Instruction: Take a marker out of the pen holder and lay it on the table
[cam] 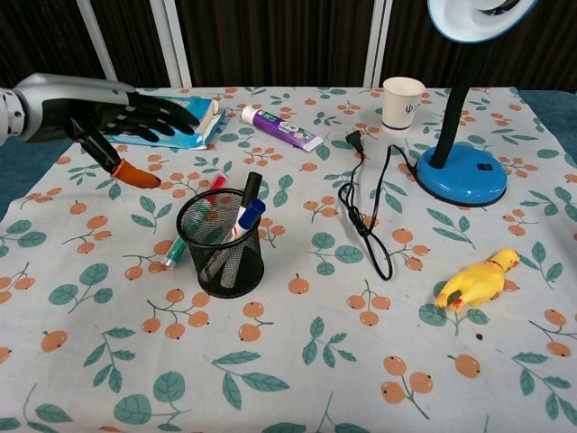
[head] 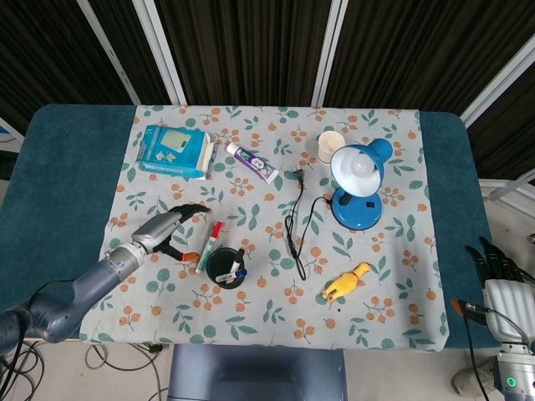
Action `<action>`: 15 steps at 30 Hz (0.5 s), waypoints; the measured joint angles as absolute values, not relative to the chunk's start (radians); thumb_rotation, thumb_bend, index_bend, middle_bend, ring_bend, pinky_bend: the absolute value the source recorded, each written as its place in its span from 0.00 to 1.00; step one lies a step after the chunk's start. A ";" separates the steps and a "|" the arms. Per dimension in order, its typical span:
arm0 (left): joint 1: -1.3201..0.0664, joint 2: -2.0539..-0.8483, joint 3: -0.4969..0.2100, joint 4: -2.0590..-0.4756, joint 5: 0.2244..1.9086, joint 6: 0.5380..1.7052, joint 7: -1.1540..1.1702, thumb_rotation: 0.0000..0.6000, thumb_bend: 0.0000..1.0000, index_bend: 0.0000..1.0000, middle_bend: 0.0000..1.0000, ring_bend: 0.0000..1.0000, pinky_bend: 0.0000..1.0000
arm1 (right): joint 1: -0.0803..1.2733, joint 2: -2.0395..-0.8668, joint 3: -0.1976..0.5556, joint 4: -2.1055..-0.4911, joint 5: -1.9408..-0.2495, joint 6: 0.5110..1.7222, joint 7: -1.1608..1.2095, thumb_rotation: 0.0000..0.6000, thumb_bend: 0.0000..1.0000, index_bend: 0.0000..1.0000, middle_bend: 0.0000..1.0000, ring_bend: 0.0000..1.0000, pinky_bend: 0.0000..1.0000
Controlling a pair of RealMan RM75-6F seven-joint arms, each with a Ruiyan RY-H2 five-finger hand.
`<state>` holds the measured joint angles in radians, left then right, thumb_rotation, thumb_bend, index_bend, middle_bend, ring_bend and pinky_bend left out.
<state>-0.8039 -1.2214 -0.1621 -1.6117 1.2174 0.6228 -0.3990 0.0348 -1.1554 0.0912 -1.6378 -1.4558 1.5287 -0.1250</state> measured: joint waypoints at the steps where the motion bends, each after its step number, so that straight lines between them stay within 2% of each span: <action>1: -0.800 -1.217 -0.165 -1.620 1.213 0.641 -0.385 1.00 0.21 0.05 0.04 0.00 0.00 | 0.035 -1.155 0.091 -1.638 -1.455 1.528 -0.125 1.00 0.16 0.15 0.05 0.10 0.18; 7: -0.767 -1.199 -0.169 -1.653 1.192 0.798 -0.202 1.00 0.21 0.05 0.05 0.00 0.00 | 0.034 -1.156 0.091 -1.639 -1.454 1.528 -0.128 1.00 0.16 0.15 0.05 0.10 0.18; 15: -0.689 -1.197 -0.126 -1.697 1.181 1.091 0.301 1.00 0.21 0.05 0.04 0.00 0.00 | 0.033 -1.157 0.093 -1.640 -1.450 1.530 -0.134 1.00 0.16 0.15 0.05 0.10 0.18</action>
<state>-0.6891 -1.1974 -0.1259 -1.6966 1.1811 1.0910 0.3015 0.0335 -1.1573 0.0927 -1.6395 -1.4503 1.5299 -0.1336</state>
